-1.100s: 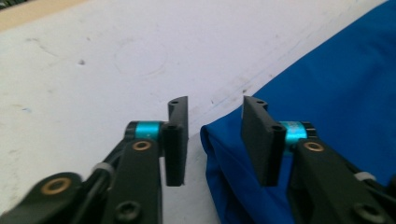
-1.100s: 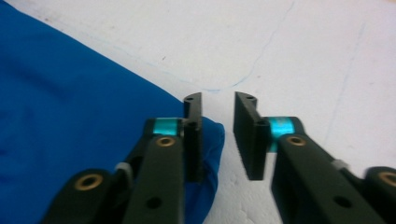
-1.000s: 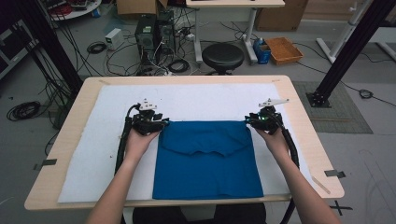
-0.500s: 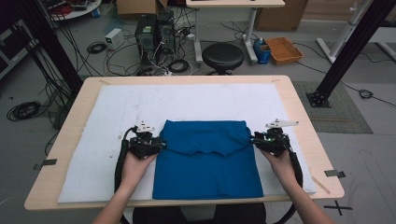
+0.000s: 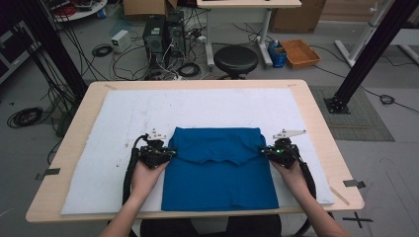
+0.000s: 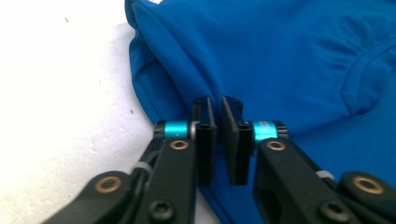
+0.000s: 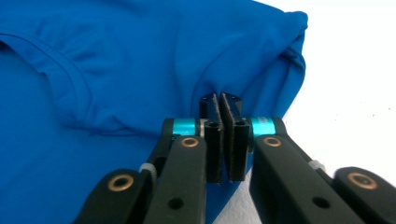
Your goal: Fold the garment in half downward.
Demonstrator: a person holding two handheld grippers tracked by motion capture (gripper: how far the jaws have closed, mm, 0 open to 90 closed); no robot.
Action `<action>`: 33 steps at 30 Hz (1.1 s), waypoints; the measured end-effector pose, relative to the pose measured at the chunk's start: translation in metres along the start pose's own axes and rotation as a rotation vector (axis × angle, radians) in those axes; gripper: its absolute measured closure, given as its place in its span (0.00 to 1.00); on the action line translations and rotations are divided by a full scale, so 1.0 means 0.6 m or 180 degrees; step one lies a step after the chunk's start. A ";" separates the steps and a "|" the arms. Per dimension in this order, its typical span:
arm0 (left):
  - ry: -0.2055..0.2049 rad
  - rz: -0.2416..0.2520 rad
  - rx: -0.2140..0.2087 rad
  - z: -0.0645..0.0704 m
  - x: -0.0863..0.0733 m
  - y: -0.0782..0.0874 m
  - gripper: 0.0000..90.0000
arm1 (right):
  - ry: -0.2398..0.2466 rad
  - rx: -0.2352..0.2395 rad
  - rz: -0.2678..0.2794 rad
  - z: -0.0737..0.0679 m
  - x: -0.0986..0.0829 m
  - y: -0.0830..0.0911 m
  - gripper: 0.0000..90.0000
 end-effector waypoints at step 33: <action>-0.0208 0.0226 -0.0411 0.065 -0.017 0.100 0.96 | 0.0173 0.0150 0.0185 -0.042 -0.039 0.101 0.99</action>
Point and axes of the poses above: each handheld gripper's, and its own axes: y roughly backward along the jaws, x roughly out of its top, z roughly to its right, the point moved 8 cm from there along -y, roughly forward along the jaws, and after that the axes turned 14 degrees about -z, right-handed, at the moved point
